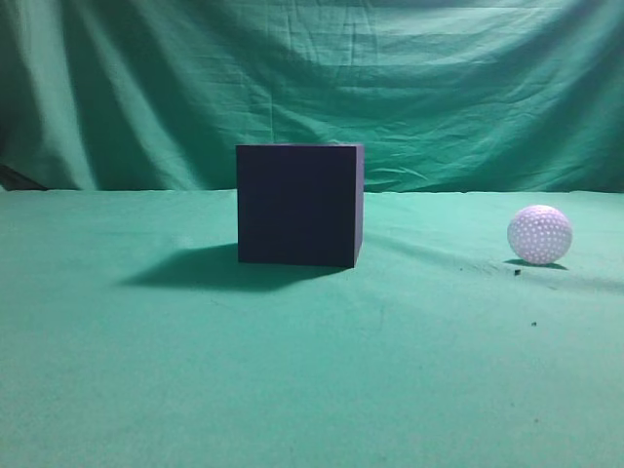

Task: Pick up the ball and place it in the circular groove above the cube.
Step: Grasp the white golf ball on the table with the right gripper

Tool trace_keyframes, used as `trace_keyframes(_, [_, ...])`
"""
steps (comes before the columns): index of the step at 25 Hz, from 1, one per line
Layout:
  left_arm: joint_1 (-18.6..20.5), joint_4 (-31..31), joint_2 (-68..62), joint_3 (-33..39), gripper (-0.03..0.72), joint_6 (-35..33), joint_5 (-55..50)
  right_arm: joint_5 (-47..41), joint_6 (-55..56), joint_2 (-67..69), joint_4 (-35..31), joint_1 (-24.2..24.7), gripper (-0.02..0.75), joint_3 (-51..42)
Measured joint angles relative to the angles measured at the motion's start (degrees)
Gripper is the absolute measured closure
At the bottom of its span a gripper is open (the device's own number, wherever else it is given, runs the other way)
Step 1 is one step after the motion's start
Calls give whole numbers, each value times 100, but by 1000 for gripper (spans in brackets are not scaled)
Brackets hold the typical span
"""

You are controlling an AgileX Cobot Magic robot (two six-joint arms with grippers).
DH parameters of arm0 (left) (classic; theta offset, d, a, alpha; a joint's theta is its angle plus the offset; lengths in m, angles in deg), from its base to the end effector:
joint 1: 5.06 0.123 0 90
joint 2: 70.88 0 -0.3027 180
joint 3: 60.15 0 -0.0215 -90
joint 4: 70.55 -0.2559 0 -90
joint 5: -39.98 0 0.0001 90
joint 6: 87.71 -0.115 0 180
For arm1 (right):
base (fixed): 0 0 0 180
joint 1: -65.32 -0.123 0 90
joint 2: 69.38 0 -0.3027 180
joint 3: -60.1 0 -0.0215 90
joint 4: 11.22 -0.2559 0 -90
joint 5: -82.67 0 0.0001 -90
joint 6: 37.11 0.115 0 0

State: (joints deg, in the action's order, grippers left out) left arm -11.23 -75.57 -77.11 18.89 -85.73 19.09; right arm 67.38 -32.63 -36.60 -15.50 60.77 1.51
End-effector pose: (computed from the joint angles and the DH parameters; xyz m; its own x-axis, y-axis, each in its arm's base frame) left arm 0.0628 -0.0032 0.1664 -0.2715 0.0769 -0.9594 0.0906 0.9944 0.0541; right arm 0.1115 0.0111 0.2693 -0.2966 0.1265 -0.9466 -0.0543 0.9873 0.1490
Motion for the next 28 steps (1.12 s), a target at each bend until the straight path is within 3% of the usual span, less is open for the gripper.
trace_keyframes(3, [0, 0, 0, 0, 688, 0, 0, -122, -11, 602, -36, -13, 690, 142])
trace_keyframes(7, [0, 0, 0, 0, 688, 0, 0, -966, -430, 1605, -48, -305, 690, 649])
trace_keyframes(11, [0, 0, 0, 0, 688, 0, 0, -1824, -1104, 2679, -48, -858, 690, 1280])
trace_keyframes(17, [0, 0, 0, 0, 688, 0, 0, -2523, -1275, 4354, -48, -1766, 690, 2293])
trace_keyframes(22, [0, 0, 0, 0, 688, 0, 0, -2721, -1275, 5539, -48, -1871, 690, 3084])
trace_keyframes(28, [0, 0, 0, 0, 688, 0, 0, -2944, -1275, 6754, -48, -1871, 339, 3845])
